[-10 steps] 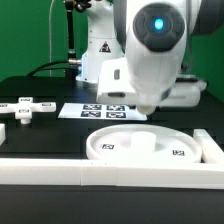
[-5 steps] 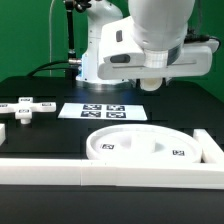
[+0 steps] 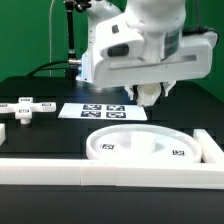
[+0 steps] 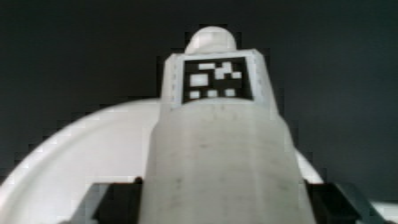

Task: Assemble round table

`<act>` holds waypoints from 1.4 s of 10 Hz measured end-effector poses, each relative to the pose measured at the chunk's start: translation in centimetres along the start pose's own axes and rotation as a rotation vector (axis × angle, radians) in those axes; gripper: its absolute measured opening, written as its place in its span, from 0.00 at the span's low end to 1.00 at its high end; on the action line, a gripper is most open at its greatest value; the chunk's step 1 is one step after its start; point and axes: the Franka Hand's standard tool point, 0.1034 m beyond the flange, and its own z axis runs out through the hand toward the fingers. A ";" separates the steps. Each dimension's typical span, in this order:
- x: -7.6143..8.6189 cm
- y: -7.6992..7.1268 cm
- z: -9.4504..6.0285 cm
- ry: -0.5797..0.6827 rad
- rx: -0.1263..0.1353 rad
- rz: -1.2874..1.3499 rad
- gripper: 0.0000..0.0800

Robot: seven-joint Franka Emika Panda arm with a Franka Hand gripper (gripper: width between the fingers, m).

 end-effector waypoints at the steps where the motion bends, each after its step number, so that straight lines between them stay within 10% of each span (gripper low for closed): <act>1: 1.1 0.1 -1.2 0.075 -0.006 -0.006 0.51; 14: 3.9 2.3 -2.8 0.945 -0.185 -0.116 0.51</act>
Offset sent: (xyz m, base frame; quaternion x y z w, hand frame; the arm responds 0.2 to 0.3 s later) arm 0.0000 0.0000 0.0000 0.0000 0.1938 0.0000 0.9810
